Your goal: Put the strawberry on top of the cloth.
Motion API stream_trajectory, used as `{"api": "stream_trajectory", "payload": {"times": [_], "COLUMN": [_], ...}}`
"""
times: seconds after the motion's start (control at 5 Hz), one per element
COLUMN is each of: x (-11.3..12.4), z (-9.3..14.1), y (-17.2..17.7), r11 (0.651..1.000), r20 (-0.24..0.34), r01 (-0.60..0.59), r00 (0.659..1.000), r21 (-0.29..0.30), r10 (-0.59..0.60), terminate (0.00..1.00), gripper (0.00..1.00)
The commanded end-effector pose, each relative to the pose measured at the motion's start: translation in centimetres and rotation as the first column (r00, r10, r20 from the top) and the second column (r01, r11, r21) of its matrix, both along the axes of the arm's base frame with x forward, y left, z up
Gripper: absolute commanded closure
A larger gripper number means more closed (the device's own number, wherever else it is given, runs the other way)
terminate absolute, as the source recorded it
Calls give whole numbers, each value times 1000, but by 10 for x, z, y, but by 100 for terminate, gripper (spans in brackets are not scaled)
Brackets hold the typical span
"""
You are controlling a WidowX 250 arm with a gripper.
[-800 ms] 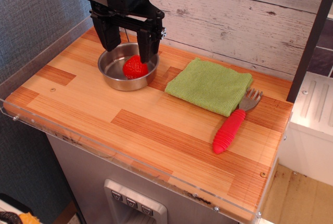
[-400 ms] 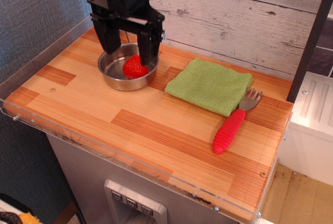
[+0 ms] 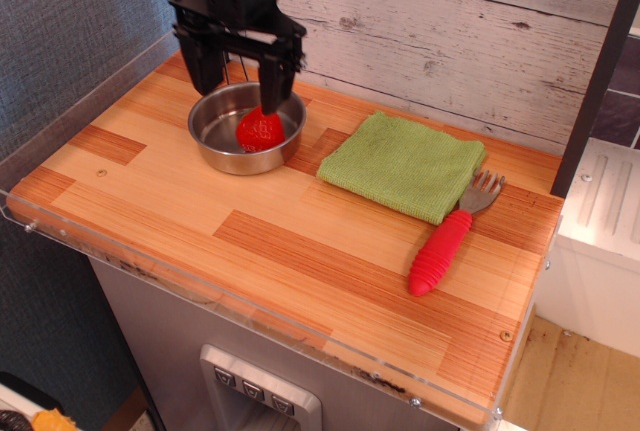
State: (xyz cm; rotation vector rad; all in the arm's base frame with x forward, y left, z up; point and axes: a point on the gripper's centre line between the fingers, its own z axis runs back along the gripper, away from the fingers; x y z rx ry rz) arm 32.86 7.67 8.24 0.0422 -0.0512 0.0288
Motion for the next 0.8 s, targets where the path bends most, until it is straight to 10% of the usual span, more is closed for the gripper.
{"api": "stream_trajectory", "payload": {"times": [0.0, 0.6], "x": [23, 22], "z": [-20, -47], "y": [16, 28], "r11": [999, 995], "r20": [-27, -96], "r01": [-16, -38], "r00": [999, 994], "r21": [46, 89], "r10": [17, 47], "terminate": [0, 0], "gripper": [0, 0]}}
